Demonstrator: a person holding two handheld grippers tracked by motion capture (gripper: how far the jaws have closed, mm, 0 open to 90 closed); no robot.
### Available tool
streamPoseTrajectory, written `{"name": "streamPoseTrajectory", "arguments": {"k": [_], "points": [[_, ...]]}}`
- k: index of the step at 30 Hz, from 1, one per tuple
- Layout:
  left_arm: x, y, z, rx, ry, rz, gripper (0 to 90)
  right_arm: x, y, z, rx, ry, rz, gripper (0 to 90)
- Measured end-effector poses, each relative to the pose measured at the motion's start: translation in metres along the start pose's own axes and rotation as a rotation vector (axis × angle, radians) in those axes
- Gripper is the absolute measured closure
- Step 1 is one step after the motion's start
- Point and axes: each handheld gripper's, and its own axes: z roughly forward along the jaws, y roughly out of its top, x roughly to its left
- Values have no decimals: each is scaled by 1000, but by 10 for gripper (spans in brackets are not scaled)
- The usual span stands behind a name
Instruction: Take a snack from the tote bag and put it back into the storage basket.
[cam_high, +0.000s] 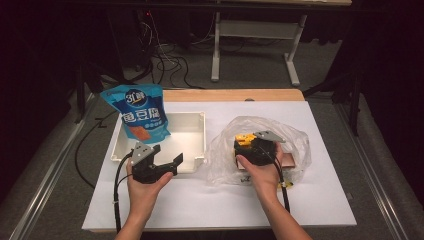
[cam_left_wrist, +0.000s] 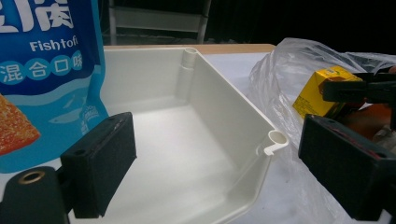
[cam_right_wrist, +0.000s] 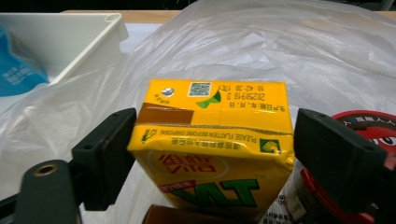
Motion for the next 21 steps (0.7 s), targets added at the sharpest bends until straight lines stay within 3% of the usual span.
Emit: {"name": "streamPoseTrajectory", "arguments": {"k": [3,8,18,21], "points": [[-1,0,1,2,-4,4,119,0,0,3,-5,14,-2,212],[-1,-1,2,11,-7,-2,119,6,-1,8,4,-28,-11,233],[-5,-3,5,23,-11,11,124,7,-2,12,2,-40,-25,233],[-7,-4,7,28,-15,17,129,6,-2,12,-17,-32,-34,282]]}}
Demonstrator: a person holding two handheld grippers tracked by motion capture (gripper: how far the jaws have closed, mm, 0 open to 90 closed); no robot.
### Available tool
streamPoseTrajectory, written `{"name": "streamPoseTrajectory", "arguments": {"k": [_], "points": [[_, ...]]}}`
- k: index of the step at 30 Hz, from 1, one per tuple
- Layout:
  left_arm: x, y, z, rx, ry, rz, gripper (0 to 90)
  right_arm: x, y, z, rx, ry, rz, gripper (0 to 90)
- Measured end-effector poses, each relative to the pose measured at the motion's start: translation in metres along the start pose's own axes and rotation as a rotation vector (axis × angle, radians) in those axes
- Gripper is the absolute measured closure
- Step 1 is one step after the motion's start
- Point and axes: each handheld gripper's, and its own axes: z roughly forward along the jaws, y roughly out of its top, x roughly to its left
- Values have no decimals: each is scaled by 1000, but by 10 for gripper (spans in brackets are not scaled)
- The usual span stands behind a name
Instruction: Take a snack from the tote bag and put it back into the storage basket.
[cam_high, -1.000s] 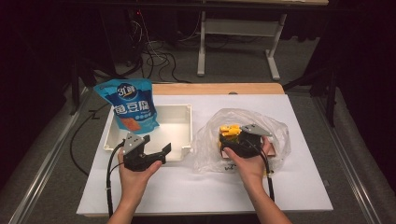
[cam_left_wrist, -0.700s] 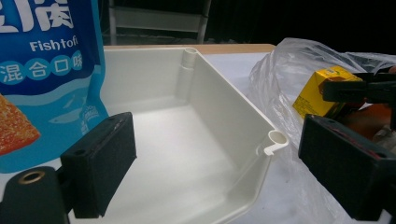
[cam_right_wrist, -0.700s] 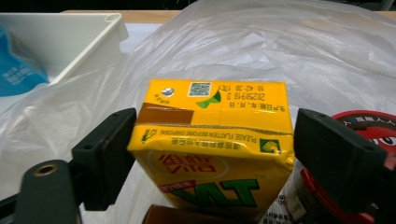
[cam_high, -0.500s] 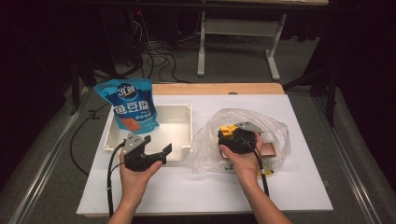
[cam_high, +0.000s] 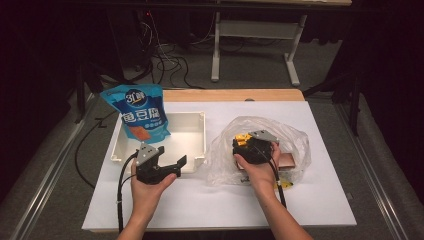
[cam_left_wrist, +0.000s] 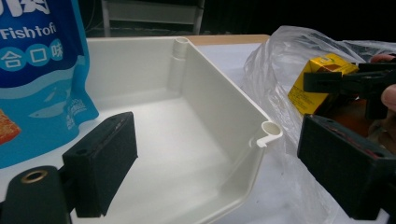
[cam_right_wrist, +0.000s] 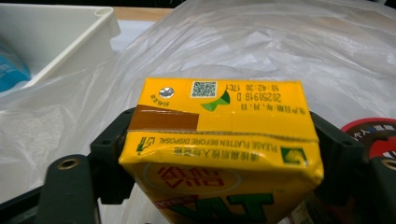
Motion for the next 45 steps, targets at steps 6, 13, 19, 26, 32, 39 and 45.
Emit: {"name": "streamPoseTrajectory", "arguments": {"k": [6,13,19,26,32,39,45], "points": [[-2,0,1,4,-8,3,132,-2,0,-2,-4,5,-10,291],[-7,0,5,-10,-43,-3,142,-8,8,-10,-26,49,2,295],[-17,3,11,-14,-65,30,146,-4,21,-19,-42,88,-18,296],[-33,8,21,-20,-106,66,155,-4,33,-29,-55,105,-22,296],[-54,15,38,-29,-162,102,159,-7,46,-45,-80,133,-52,298],[-73,19,57,-36,-198,121,166,-9,53,-57,-82,163,-65,297],[-91,20,71,-21,-215,171,176,-8,55,-63,-81,188,-76,298]]}}
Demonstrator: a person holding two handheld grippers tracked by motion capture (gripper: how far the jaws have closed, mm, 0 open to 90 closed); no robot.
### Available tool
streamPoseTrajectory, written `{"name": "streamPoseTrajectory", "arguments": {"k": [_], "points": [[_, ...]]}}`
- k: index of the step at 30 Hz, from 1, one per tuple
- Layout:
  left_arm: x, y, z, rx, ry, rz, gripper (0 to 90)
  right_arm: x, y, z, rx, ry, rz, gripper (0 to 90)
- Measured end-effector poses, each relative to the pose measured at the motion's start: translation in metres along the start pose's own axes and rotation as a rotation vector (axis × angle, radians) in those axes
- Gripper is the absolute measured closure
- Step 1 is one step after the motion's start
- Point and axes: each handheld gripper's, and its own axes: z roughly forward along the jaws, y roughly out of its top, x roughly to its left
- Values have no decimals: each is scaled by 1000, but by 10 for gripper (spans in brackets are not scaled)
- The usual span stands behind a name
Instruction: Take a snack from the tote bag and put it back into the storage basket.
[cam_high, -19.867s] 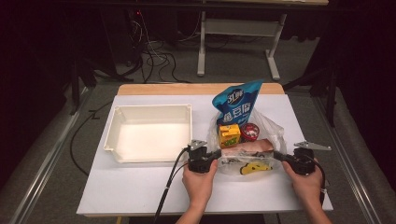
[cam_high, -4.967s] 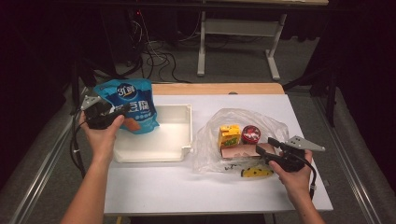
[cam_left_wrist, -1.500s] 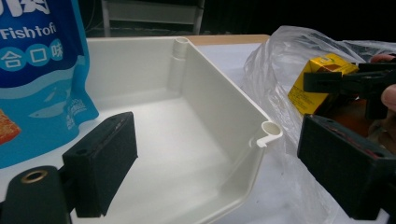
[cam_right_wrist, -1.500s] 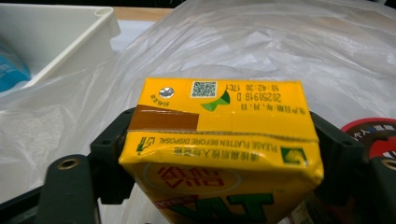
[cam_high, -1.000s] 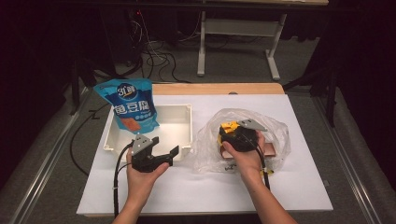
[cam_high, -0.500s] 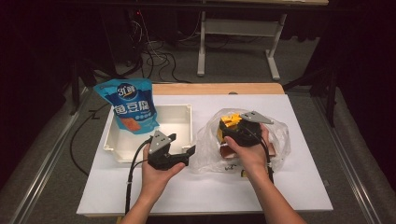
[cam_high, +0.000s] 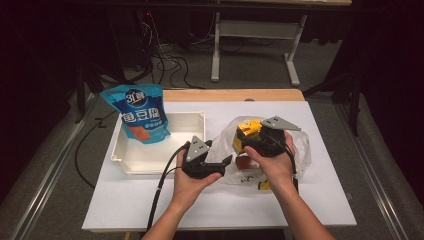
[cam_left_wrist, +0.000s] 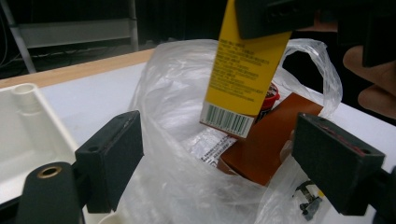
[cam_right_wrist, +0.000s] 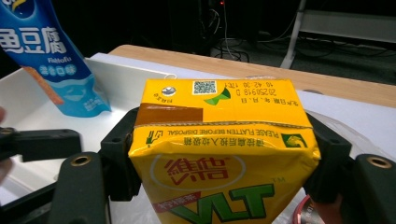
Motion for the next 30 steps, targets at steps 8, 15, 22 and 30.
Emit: {"name": "streamPoseTrajectory", "arguments": {"k": [8,15,22,30], "points": [[-7,3,14,7,-13,19,190,7,1,-5,4,35,-12,298],[-7,4,24,24,-22,47,273,11,2,-7,-2,59,-16,297],[-6,5,30,28,-23,52,323,18,1,-6,8,78,-32,297],[-4,6,33,24,-49,49,425,24,1,-4,15,99,-43,296]]}}
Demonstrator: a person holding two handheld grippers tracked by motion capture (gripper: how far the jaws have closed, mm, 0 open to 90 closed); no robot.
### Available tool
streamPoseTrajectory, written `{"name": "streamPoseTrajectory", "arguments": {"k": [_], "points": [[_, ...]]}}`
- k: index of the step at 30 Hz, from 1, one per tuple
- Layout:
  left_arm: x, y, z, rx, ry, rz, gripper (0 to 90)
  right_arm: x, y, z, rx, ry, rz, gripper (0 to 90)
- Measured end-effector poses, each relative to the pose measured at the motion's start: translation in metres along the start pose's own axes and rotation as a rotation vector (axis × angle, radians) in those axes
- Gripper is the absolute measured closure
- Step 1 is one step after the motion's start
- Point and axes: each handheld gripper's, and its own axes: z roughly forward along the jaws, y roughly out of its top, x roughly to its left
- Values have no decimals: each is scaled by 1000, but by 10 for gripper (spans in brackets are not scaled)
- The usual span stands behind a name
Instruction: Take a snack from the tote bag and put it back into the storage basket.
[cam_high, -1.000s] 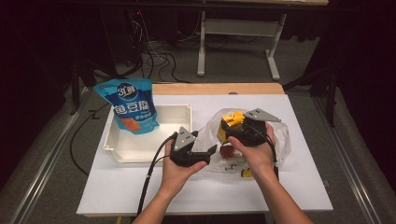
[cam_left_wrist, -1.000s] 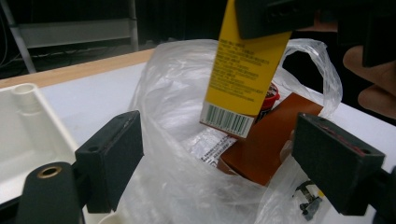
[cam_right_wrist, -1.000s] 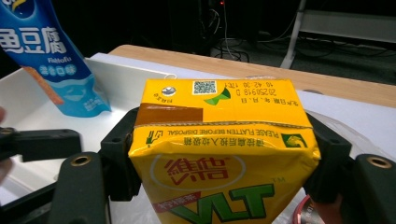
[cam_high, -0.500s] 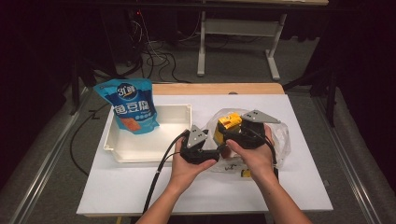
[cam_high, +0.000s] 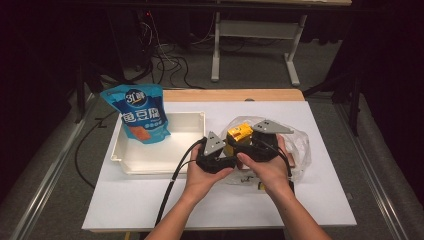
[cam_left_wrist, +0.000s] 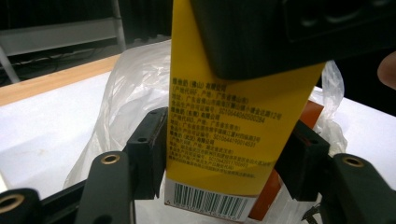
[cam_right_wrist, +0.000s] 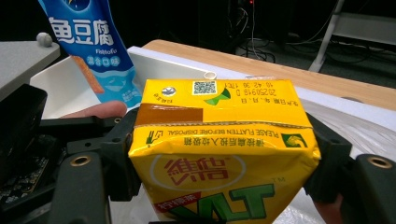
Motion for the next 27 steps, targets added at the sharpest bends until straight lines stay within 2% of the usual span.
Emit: {"name": "streamPoseTrajectory", "arguments": {"k": [3,6,8,13,18,20,22,27], "points": [[1,-1,-1,7,-11,23,459,-1,-1,1,2,5,1,295],[1,-1,-2,12,-37,19,497,-3,-1,1,3,14,9,287],[1,-1,-3,15,-34,19,507,-3,-1,2,7,22,9,284],[3,1,-5,-1,-49,-23,516,-4,0,-1,-9,40,-6,260],[12,4,-10,-7,-22,-47,517,-7,2,-11,-52,78,8,150],[14,5,-11,-9,-15,-47,518,-9,2,-13,-56,81,9,143],[19,7,-14,-5,-6,-43,518,-15,3,-18,-70,87,32,124],[26,8,-21,-17,4,-56,518,-23,2,-26,-85,70,35,117]]}}
